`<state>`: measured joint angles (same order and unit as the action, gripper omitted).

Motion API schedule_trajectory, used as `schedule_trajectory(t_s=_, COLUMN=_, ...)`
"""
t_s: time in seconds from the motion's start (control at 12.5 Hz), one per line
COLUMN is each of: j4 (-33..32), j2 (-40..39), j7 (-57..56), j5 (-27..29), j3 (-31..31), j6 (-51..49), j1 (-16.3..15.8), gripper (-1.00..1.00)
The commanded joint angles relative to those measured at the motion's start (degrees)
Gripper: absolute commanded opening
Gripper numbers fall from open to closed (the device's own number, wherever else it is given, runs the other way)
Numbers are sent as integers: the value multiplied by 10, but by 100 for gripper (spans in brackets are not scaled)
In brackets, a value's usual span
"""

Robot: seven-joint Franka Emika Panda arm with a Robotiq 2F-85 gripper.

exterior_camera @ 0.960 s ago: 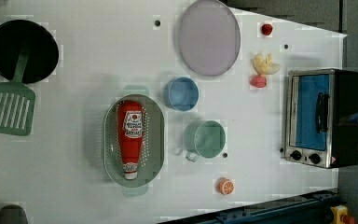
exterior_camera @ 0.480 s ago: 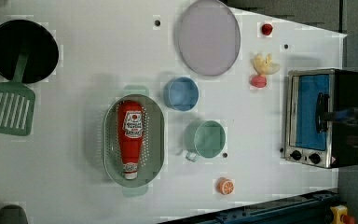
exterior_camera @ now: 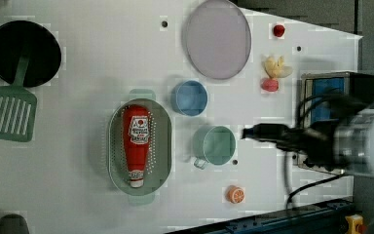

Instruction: Pick ketchup from strainer and place it on the table

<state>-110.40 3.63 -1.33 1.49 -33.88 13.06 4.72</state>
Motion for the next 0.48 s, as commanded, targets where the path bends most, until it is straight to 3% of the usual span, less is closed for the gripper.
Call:
schedule_trajectory(t_s=0.08, j4=-16, j2=-7, j7=27, j5=2, j3=-39, j6=35, j1=-6, gripper=100)
schedule_trajectory(t_s=0.48, j4=-81, j2=-77, j7=27, j5=-4, j3=-99, j6=168, j1=-8, gripper=100)
